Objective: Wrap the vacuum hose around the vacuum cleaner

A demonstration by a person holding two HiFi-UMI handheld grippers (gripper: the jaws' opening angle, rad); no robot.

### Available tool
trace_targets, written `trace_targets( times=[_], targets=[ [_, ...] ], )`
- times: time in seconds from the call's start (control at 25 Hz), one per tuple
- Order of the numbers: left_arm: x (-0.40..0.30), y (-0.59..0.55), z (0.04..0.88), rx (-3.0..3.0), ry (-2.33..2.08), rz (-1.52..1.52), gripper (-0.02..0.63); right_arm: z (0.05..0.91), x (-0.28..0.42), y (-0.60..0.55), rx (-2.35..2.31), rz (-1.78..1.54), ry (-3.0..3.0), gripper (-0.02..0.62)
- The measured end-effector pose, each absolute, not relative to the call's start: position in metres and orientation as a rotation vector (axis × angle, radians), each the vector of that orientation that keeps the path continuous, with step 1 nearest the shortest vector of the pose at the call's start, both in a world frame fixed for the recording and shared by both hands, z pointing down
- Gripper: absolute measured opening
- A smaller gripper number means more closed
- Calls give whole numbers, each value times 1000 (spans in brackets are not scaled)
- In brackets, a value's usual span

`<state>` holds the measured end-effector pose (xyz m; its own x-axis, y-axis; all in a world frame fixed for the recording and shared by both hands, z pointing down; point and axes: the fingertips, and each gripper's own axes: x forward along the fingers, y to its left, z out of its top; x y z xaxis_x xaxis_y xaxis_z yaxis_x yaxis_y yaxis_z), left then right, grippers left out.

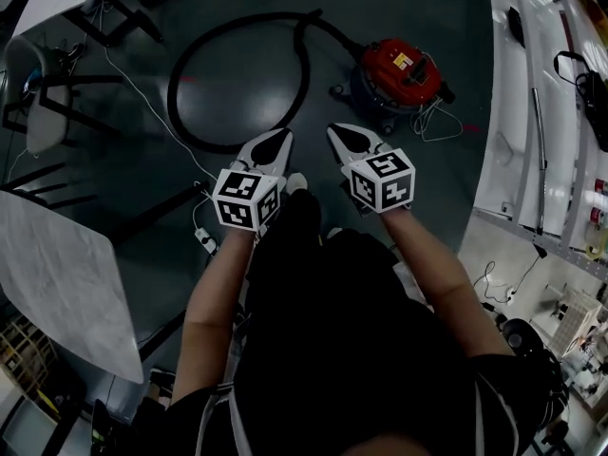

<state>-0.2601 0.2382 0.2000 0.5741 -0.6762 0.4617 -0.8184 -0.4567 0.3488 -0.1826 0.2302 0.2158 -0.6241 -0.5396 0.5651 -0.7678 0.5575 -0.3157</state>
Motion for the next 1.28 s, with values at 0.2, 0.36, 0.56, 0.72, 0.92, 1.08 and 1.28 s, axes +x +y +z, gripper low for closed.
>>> trace_targets(
  times=[0.2,0.36,0.56,0.72,0.92,1.08,1.28],
  targets=[
    [-275,209,210,2272,-1130,365,9,230,-200,198,1062,792,-2372,-3],
    [-271,192,226,2277,-1091,403,9,244,-201,177,1056,807,-2365,-3],
    [-273,172,247,2268,-1090,480,9,262,-203,150,988,779,-2352,-3],
    [-274,146,259,2240,-1126,466,9,277,-200,122,994,798,-2338,-3],
    [-262,105,286,2269,-1153,519,9,310,-196,76,948,782,-2342,-3],
    [-249,79,320,2258,-1101,547,9,339,-191,41,913,761,-2321,-3],
    [-241,46,373,2198,-1158,562,9,391,-180,4,911,779,-2277,-3]
  ],
)
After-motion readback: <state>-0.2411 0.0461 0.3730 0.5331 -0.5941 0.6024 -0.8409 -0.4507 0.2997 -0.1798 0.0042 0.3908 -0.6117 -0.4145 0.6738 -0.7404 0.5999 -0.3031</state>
